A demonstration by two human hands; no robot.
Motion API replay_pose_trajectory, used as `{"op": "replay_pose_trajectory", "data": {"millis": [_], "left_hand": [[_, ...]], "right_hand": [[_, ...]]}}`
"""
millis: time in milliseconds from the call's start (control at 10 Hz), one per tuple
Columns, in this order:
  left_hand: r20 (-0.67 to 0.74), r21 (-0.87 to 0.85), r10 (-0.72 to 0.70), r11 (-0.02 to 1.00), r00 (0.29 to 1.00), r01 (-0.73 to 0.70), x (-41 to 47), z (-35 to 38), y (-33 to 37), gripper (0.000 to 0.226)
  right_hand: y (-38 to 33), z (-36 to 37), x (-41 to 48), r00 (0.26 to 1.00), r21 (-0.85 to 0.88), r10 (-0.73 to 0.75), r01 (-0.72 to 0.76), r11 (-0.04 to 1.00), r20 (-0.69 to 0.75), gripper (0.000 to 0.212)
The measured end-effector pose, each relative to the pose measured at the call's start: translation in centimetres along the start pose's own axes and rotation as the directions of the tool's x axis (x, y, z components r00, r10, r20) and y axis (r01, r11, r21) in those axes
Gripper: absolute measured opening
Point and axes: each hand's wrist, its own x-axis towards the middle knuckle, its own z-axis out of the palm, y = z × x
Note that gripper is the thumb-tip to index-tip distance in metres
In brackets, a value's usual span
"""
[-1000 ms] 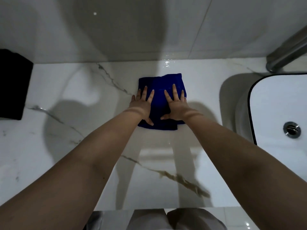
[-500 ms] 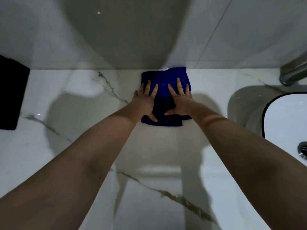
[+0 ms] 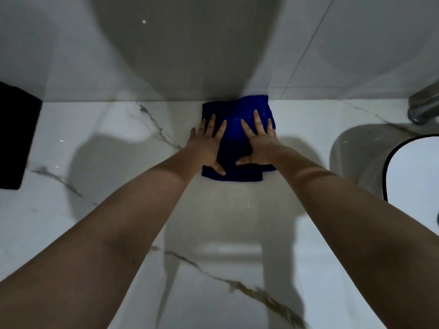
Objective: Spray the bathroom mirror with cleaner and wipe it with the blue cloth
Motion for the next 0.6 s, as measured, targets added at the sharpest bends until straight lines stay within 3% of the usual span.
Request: {"op": "replay_pose_trajectory", "data": {"millis": [200, 400, 500, 600], "left_hand": [[-0.039, -0.025, 0.029, 0.999, 0.999, -0.030, 0.3, 0.5, -0.5, 0.144], [-0.157, 0.085, -0.030, 0.995, 0.987, 0.044, -1.5, 0.6, 0.7, 0.137], [-0.190, 0.079, -0.075, 0.993, 0.979, 0.091, -3.7, 1.7, 2.4, 0.114], [-0.098, 0.051, -0.087, 0.994, 0.991, 0.092, -5.9, 3.5, 3.1, 0.091]], "right_hand": [[0.6, 0.2, -0.6, 0.999, 0.065, -0.013, 0.015, 0.998, -0.036, 0.118], [1.1, 1.0, -2.1, 0.997, 0.062, 0.003, 0.002, 0.998, -0.074, 0.106], [0.8, 1.8, -4.2, 0.991, -0.040, 0.042, -0.047, 0.998, -0.127, 0.095], [1.5, 2.5, -7.1, 0.996, -0.136, 0.048, -0.059, 0.989, -0.080, 0.087]]}}
